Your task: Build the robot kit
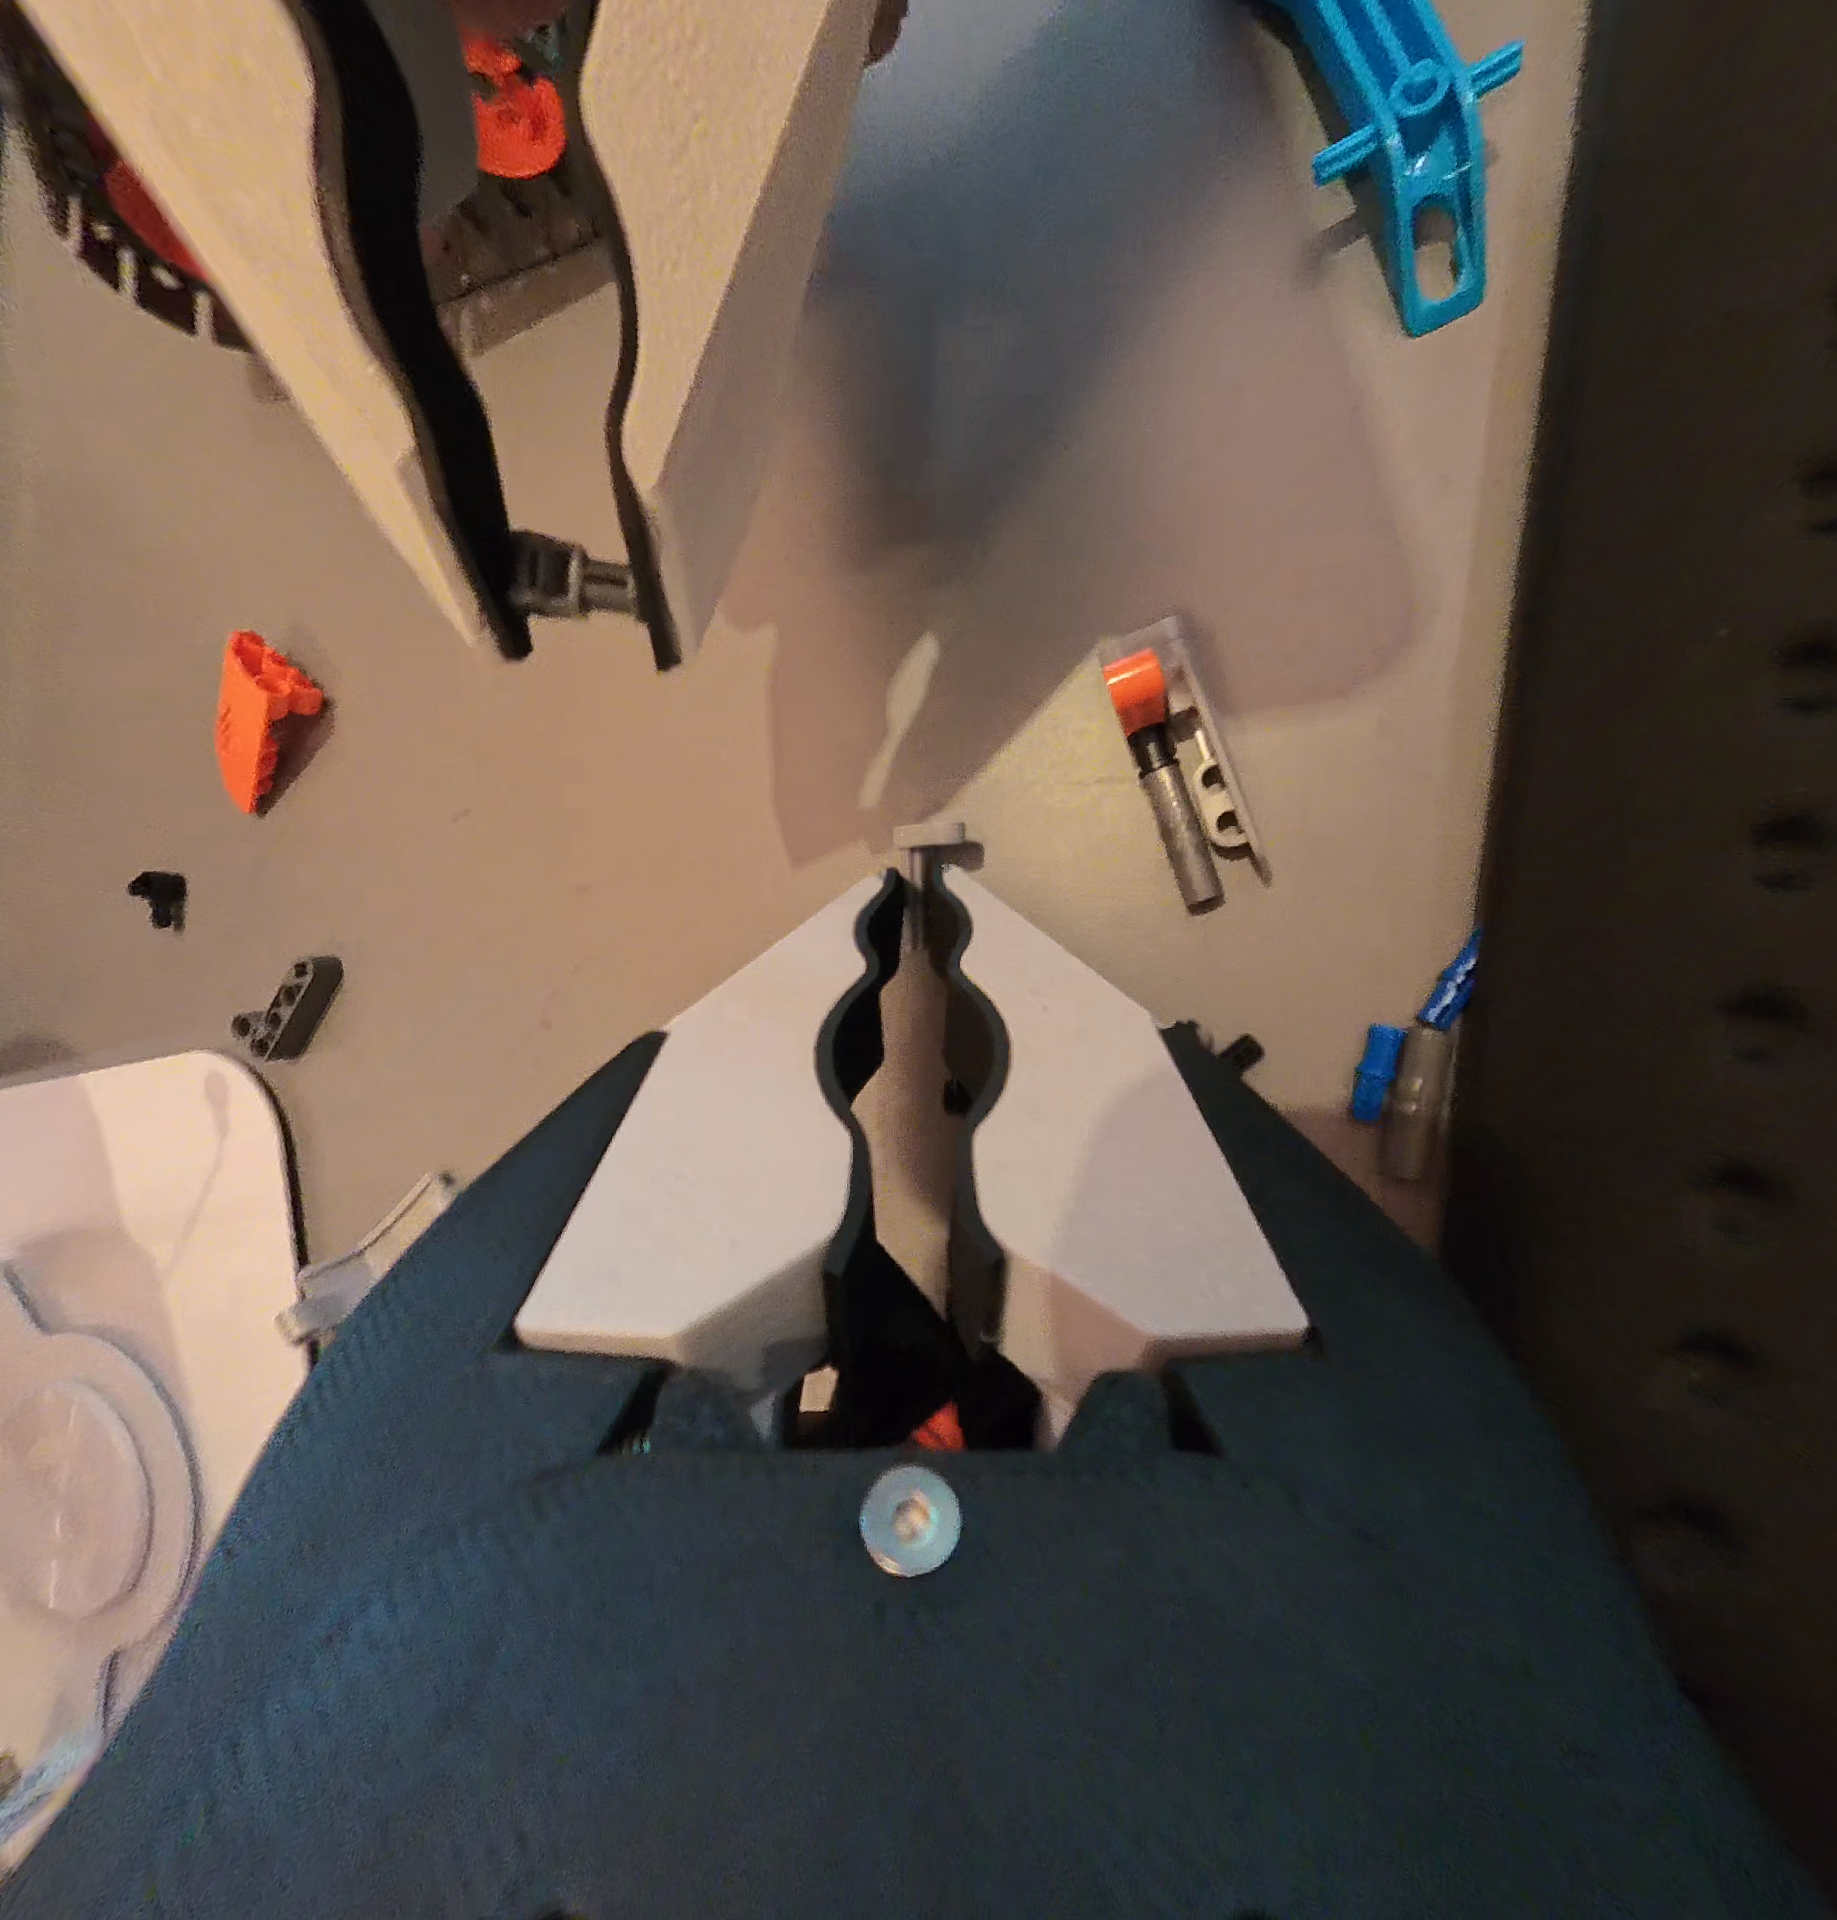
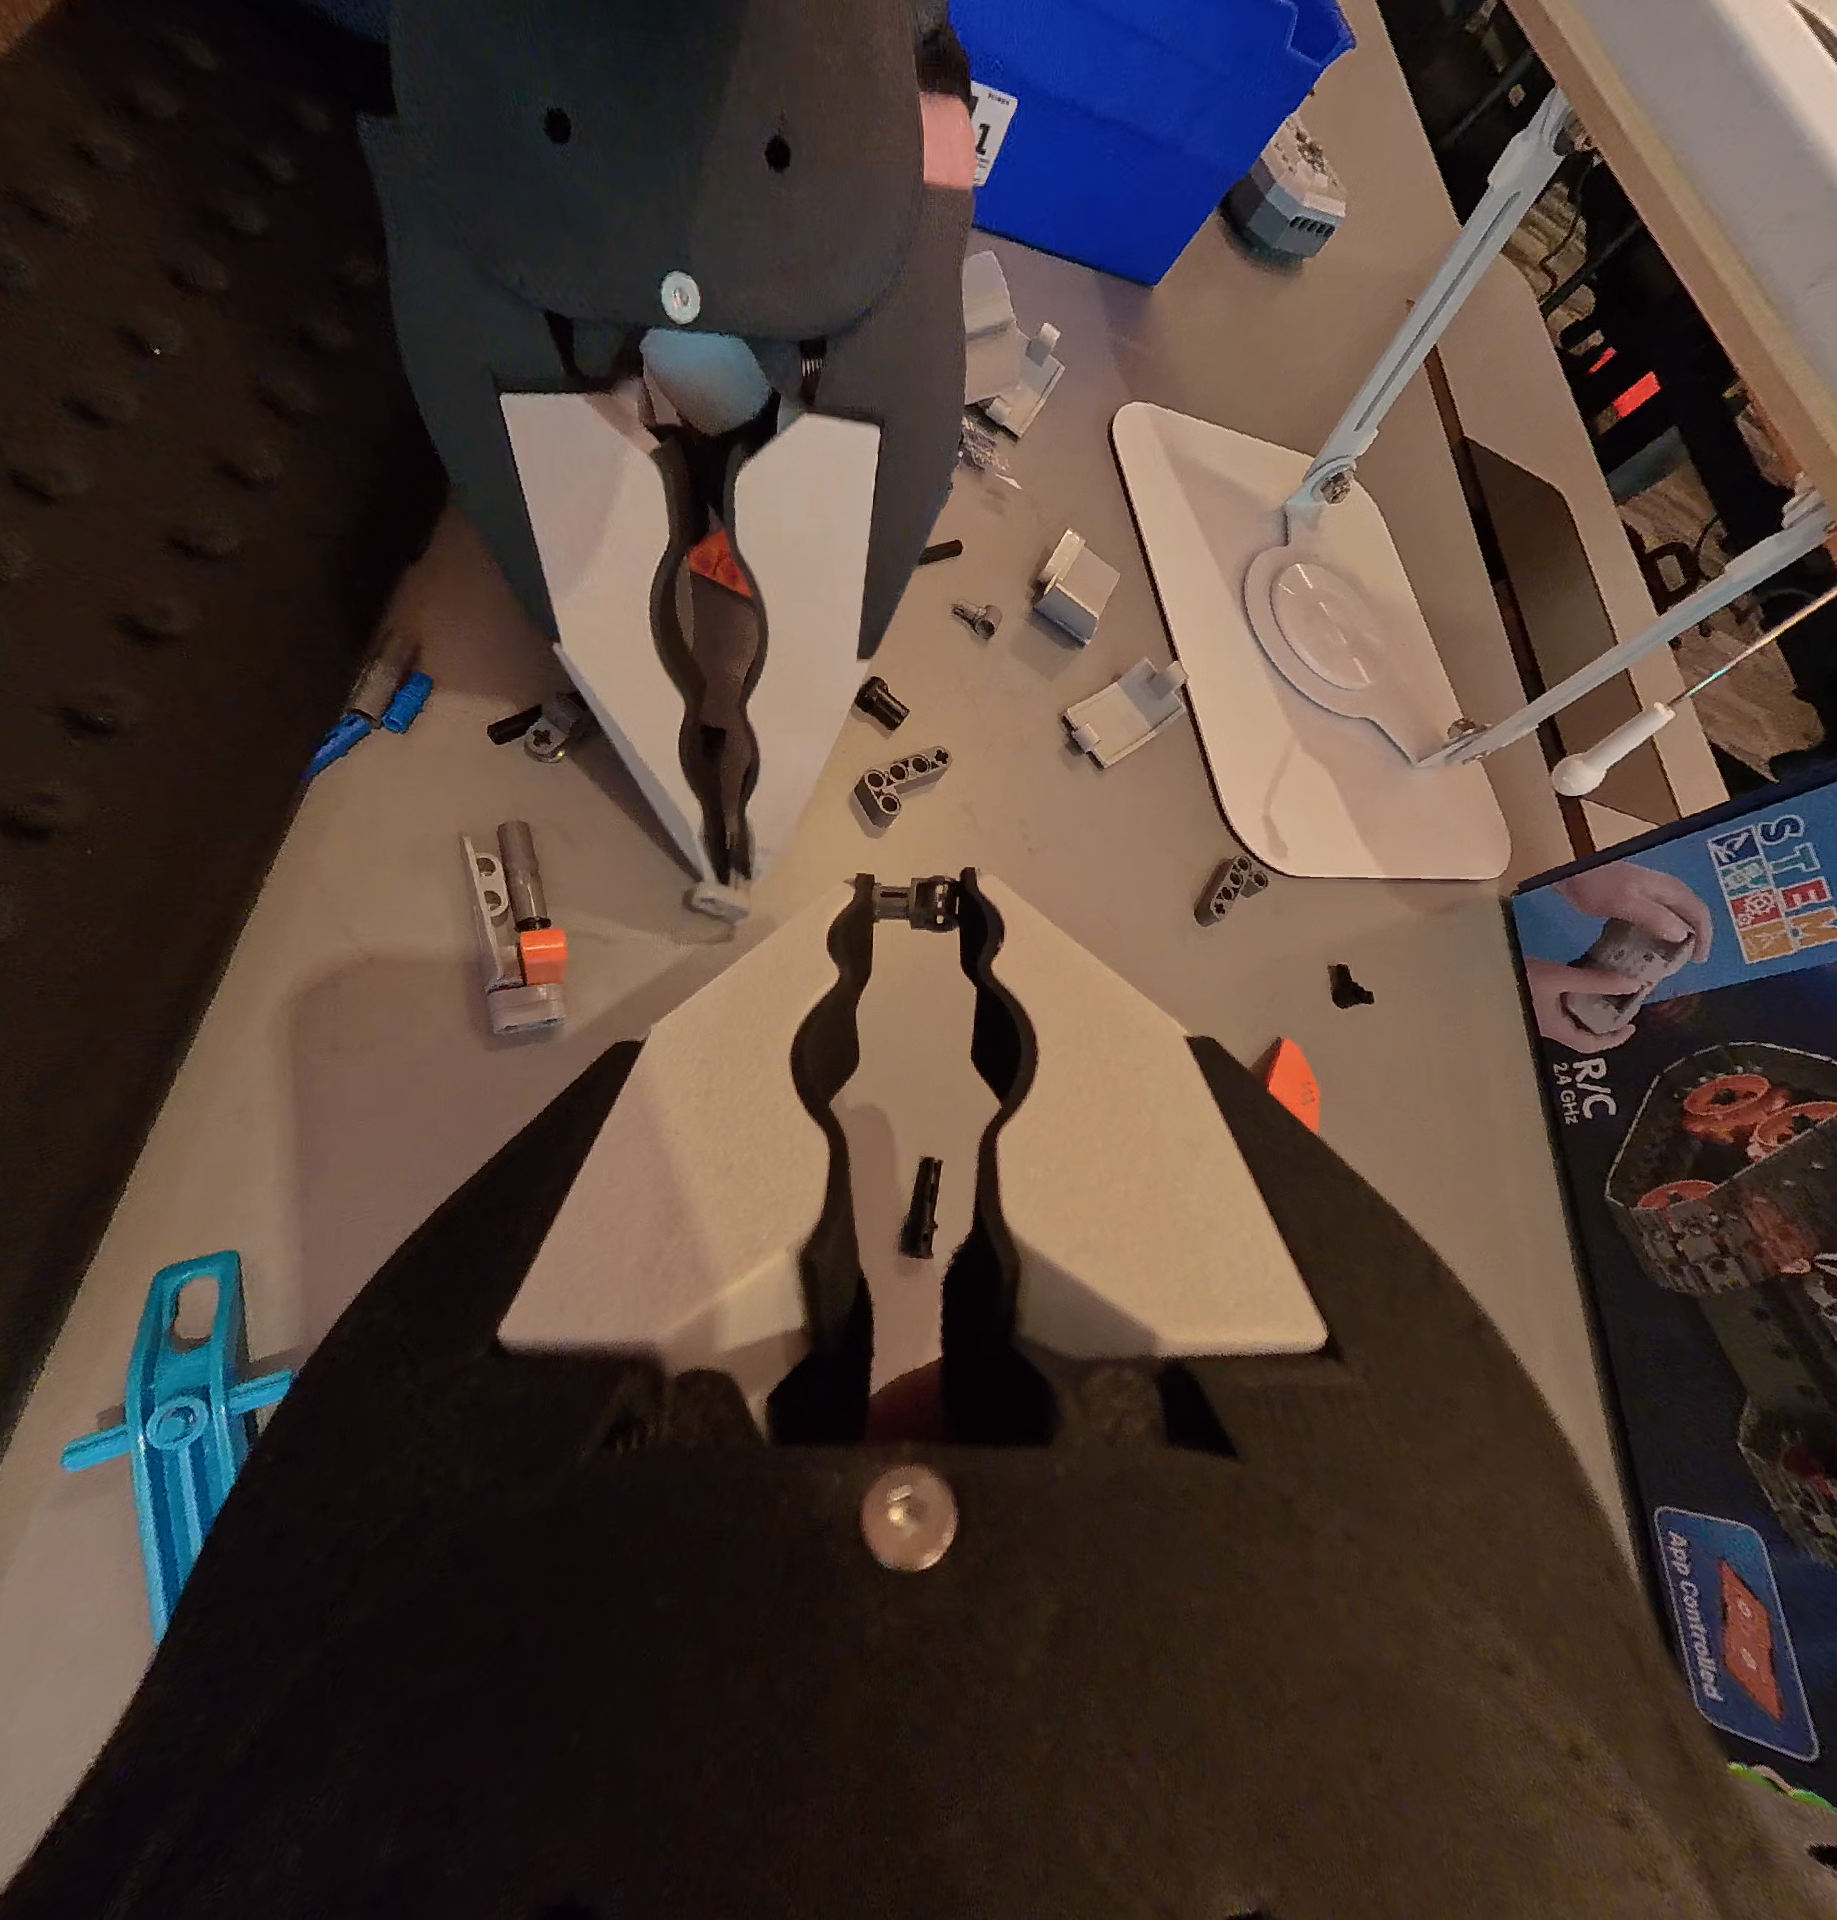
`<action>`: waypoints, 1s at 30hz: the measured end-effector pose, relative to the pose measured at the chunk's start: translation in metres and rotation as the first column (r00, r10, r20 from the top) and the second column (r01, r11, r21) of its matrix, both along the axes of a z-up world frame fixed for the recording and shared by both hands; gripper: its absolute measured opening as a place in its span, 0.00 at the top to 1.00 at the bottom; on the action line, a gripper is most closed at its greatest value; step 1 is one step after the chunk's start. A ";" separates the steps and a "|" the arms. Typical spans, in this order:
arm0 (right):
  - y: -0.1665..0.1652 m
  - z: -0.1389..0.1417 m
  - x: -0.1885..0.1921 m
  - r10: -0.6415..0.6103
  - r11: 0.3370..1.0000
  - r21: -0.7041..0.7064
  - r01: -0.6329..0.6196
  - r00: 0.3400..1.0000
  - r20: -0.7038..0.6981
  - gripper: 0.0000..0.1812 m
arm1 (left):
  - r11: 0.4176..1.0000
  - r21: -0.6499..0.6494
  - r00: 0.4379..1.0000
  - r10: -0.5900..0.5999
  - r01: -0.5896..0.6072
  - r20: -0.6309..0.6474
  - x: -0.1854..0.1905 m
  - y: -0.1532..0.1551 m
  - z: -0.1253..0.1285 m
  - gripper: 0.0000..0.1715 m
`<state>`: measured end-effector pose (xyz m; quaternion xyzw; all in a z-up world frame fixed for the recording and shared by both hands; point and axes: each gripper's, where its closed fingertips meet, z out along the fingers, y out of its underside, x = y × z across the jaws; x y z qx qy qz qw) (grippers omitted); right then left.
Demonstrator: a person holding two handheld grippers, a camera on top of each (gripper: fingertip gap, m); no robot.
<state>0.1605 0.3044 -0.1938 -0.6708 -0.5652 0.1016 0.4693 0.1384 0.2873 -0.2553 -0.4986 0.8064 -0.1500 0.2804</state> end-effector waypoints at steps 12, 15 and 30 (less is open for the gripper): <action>-0.002 -0.007 -0.005 0.015 1.000 -0.026 -0.015 1.000 0.002 0.93 | 0.994 0.025 0.994 0.107 -0.108 0.034 -0.029 0.019 0.002 0.98; -0.002 -0.010 -0.007 0.019 0.999 -0.032 -0.019 1.000 0.004 0.93 | 0.993 0.048 0.993 0.109 -0.111 0.035 -0.029 0.023 0.004 0.98; -0.007 -0.023 -0.021 0.056 0.996 -0.066 -0.054 0.998 0.020 0.93 | 0.996 0.028 0.996 0.082 -0.083 0.031 -0.026 0.017 0.000 0.98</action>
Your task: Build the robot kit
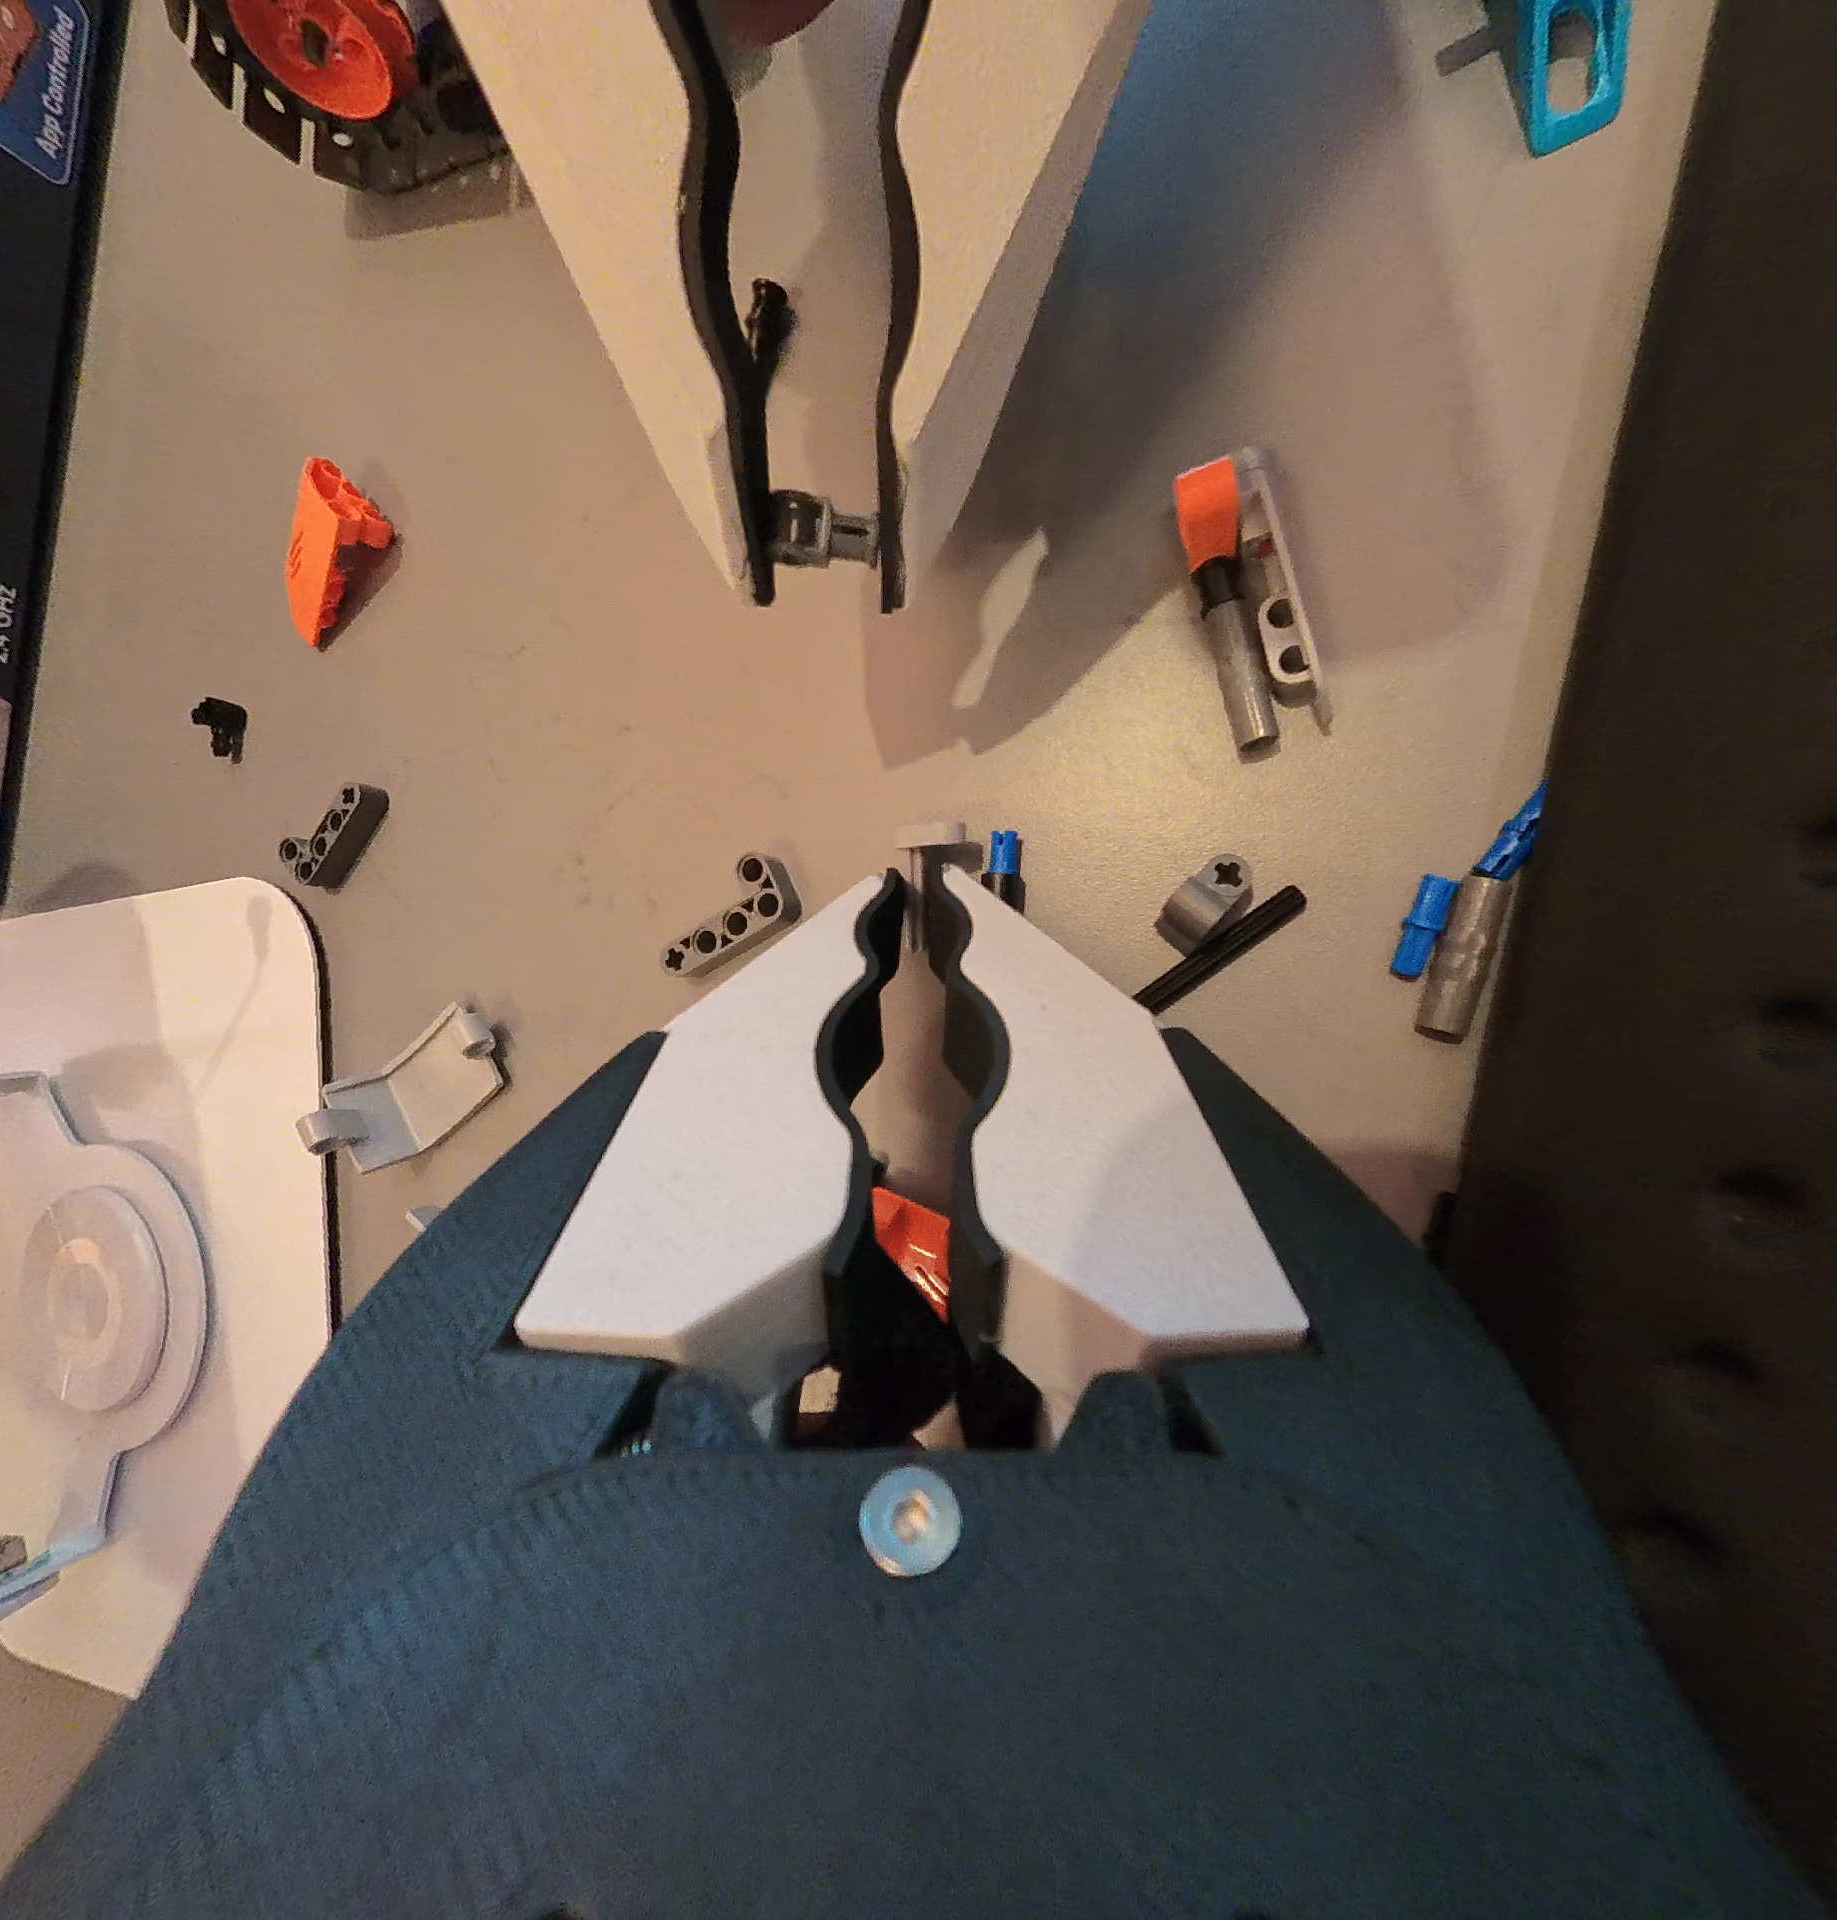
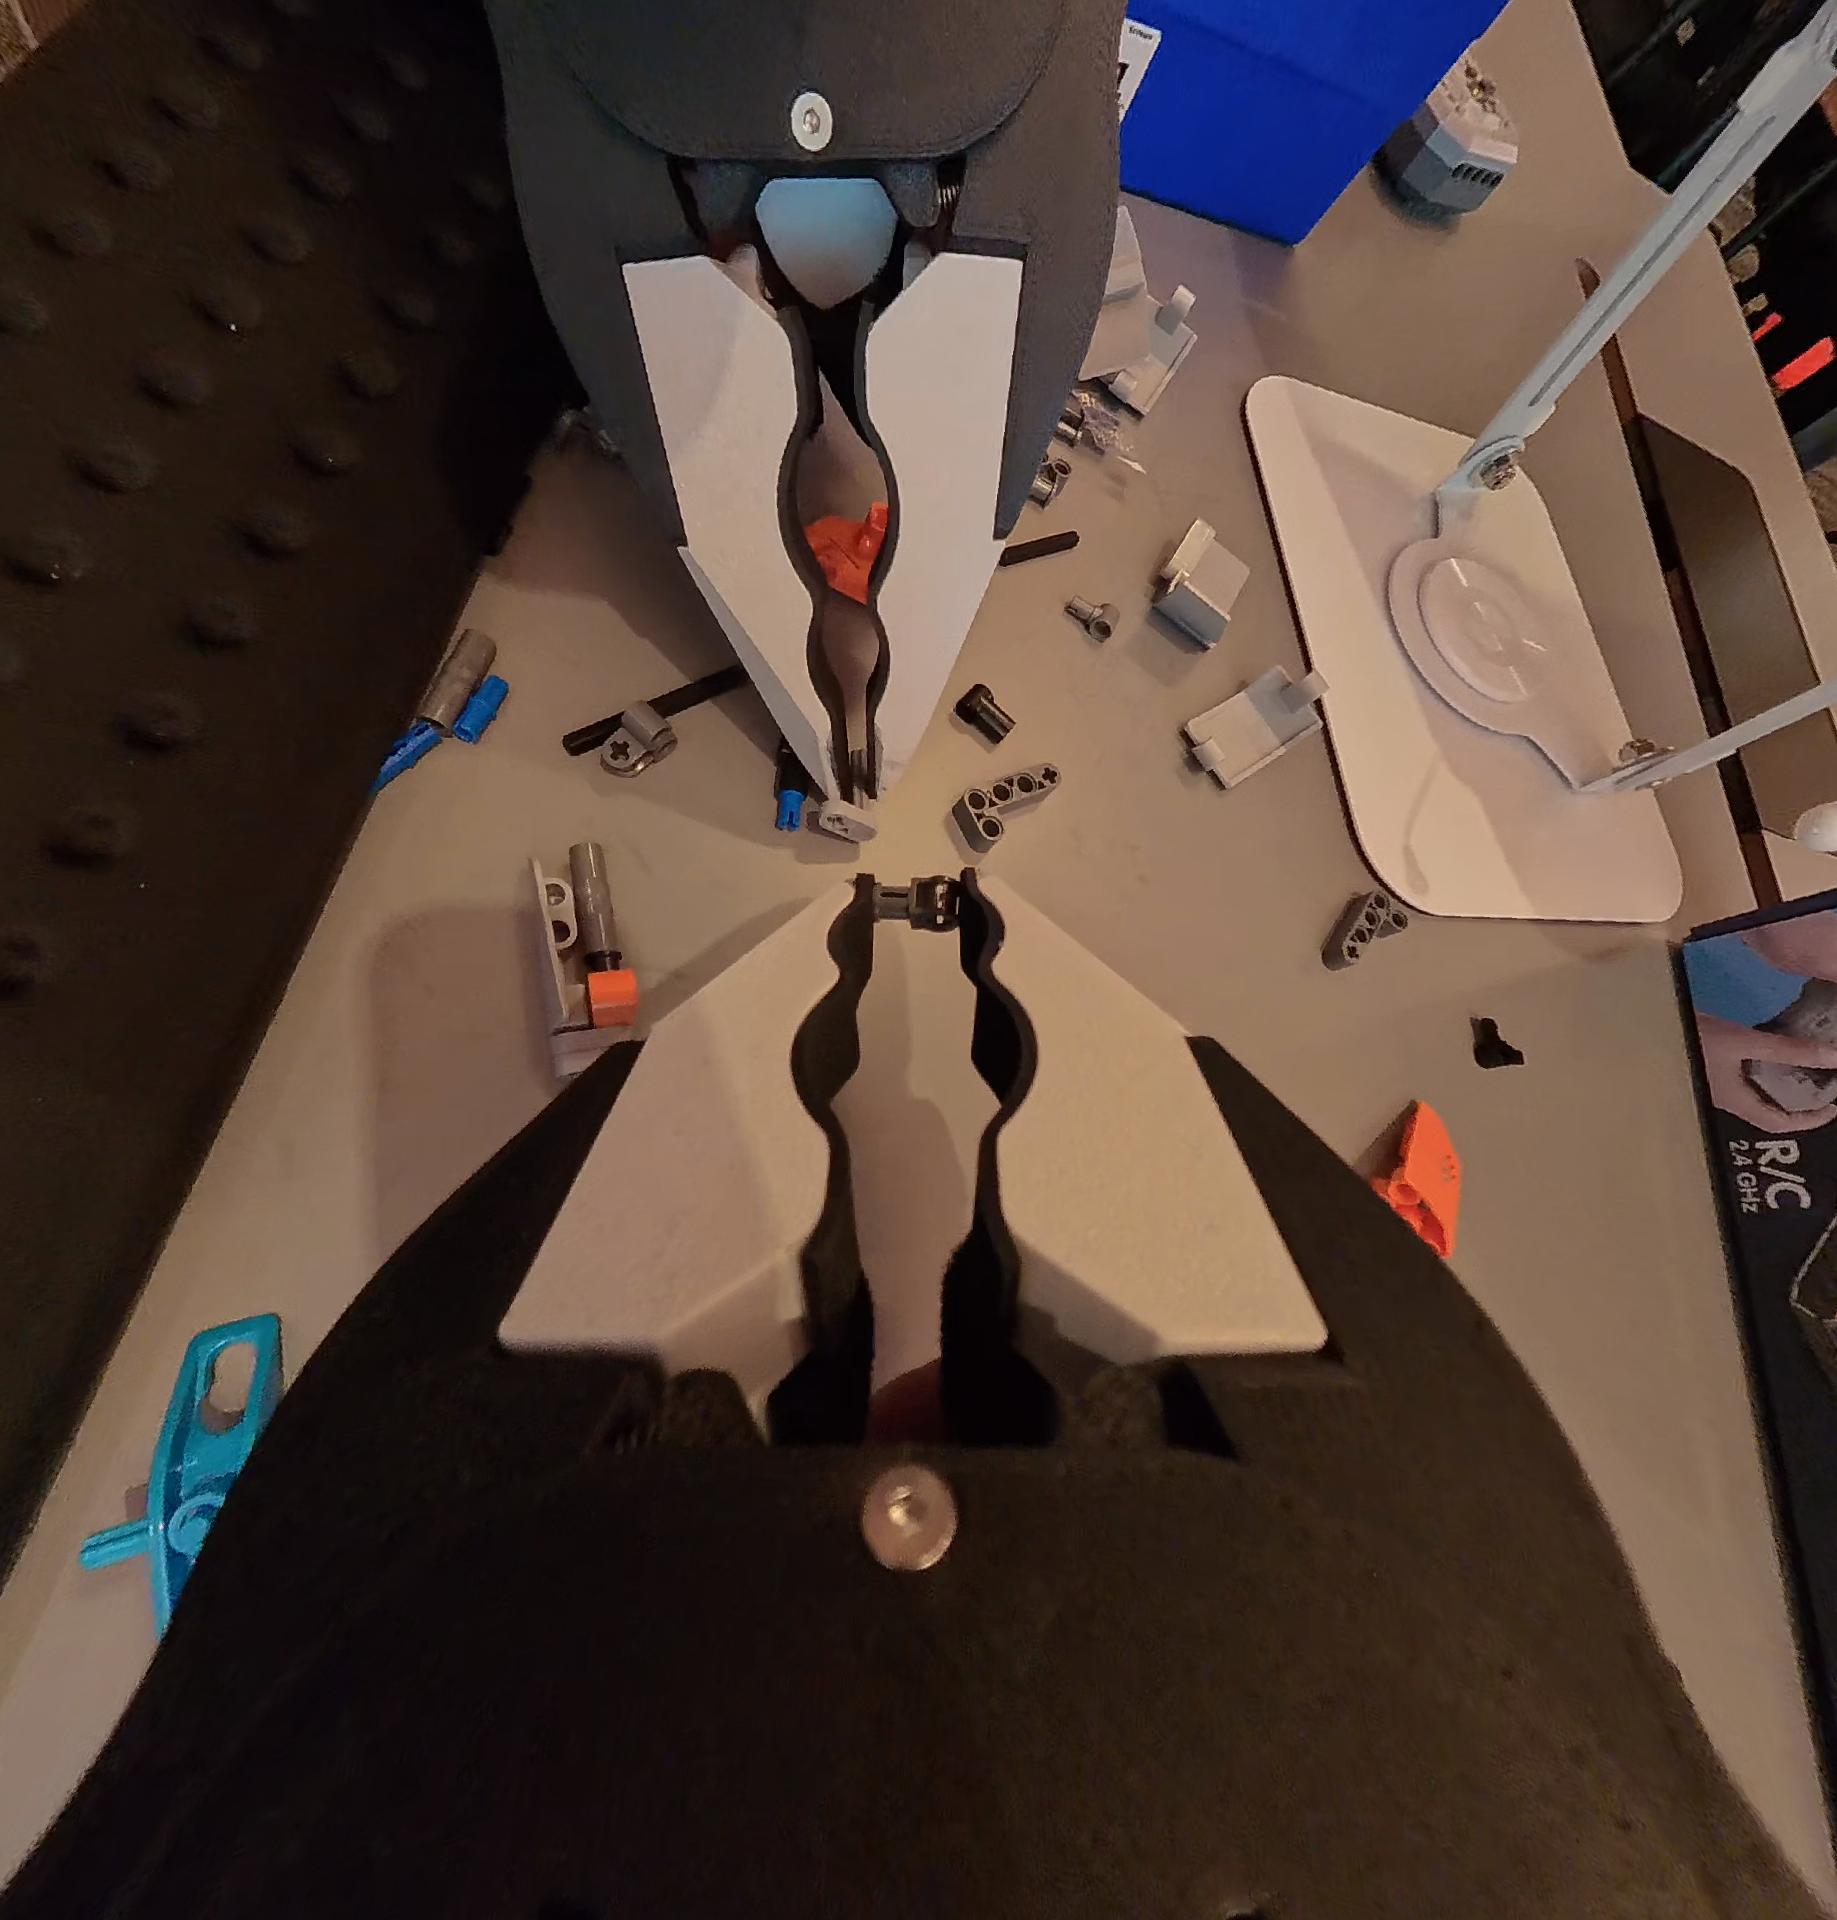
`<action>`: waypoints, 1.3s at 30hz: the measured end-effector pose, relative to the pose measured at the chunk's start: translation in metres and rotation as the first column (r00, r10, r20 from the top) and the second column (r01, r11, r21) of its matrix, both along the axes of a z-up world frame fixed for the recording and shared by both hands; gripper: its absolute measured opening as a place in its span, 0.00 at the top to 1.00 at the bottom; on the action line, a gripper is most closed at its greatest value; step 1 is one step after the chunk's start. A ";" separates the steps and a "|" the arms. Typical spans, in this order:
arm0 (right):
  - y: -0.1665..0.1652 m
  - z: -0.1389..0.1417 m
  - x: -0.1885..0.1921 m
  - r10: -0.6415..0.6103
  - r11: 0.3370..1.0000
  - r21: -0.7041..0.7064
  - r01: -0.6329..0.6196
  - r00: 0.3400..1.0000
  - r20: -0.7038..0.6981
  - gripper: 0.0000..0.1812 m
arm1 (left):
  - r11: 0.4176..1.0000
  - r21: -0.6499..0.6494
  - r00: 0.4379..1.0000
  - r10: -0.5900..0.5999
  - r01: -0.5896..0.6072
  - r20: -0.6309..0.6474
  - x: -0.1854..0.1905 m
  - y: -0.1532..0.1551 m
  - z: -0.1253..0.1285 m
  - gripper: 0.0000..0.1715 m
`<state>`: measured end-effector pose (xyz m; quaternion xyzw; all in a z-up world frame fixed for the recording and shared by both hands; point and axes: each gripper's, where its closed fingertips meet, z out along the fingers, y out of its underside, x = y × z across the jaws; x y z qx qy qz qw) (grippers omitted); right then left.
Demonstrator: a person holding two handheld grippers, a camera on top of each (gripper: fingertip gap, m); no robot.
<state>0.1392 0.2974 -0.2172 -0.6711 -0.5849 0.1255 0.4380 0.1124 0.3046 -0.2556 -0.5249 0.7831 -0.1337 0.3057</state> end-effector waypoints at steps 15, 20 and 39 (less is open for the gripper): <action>-0.001 -0.004 -0.002 0.005 1.000 -0.008 -0.005 1.000 0.006 0.93 | 1.000 0.007 1.000 -0.007 0.007 -0.004 0.002 -0.002 -0.003 0.98; 0.000 -0.003 -0.001 0.002 1.000 -0.007 -0.002 1.000 0.003 0.93 | 1.000 0.009 1.000 -0.005 0.005 -0.002 0.002 -0.002 -0.003 0.98; 0.001 -0.004 0.001 0.000 1.000 -0.010 0.000 1.000 0.003 0.93 | 1.000 0.004 1.000 -0.002 0.002 0.007 0.003 -0.001 -0.003 0.98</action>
